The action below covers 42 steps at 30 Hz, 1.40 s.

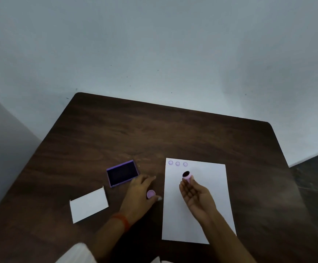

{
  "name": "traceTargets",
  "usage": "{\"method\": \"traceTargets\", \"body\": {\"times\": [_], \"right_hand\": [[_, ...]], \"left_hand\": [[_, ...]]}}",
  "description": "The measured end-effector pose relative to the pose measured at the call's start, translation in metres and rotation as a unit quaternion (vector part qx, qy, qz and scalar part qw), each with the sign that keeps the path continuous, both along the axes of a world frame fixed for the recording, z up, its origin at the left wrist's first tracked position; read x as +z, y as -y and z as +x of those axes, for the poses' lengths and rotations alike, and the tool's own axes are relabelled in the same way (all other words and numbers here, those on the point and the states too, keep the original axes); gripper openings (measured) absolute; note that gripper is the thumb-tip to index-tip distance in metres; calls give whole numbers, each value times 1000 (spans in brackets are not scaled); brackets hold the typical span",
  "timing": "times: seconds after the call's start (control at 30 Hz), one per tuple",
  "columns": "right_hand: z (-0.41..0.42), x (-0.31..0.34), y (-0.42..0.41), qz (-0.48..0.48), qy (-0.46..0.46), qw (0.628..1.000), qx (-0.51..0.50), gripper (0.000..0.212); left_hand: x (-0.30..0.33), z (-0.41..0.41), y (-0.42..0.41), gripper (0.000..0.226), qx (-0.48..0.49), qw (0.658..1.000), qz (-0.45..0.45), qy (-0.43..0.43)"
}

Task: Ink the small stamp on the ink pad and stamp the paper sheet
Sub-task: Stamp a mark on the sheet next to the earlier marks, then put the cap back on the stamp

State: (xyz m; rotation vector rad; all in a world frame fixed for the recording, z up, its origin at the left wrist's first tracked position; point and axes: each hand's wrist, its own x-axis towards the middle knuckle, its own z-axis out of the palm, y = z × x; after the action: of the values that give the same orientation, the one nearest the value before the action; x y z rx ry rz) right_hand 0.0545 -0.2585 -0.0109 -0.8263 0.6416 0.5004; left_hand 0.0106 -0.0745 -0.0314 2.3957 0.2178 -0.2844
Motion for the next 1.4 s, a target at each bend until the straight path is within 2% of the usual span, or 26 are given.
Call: {"method": "traceTargets", "body": {"times": [0.13, 0.37, 0.53, 0.63, 0.73, 0.83, 0.97, 1.07, 1.23, 1.4], "right_hand": [[-16, -11, -8, 27, -21, 999, 10, 16], [-21, -20, -10, 4, -10, 1000, 25, 16], [-21, -20, -12, -17, 5, 999, 37, 14], [-22, -15, -17, -72, 47, 993, 78, 13], [-24, -4, -30, -155, 107, 970, 157, 9], [-27, 5, -43, -259, 181, 922, 224, 11], [-32, 11, -51, -366, 281, 854, 240, 6], [-35, 9, -53, -419, 312, 813, 256, 12], [-36, 10, -54, -414, 311, 813, 268, 22], [-34, 10, -54, -408, 292, 816, 286, 23]], "left_hand": [[-10, -13, -1, 66, 18, 1000, 13, -13], [-10, -13, -2, 33, 33, 999, 9, 37], [-4, -14, -2, 30, 34, 999, -12, 40], [5, -16, -1, 29, 47, 997, -45, 51], [13, -19, 1, 29, 63, 993, -69, 74], [21, -23, 2, 28, 80, 988, -90, 98], [28, -27, 2, 24, 101, 980, -129, 116], [29, -31, -1, 23, 114, 974, -168, 96], [29, -35, -8, 29, 126, 962, -232, 72], [32, -38, -10, 27, 124, 958, -248, 73]]}}
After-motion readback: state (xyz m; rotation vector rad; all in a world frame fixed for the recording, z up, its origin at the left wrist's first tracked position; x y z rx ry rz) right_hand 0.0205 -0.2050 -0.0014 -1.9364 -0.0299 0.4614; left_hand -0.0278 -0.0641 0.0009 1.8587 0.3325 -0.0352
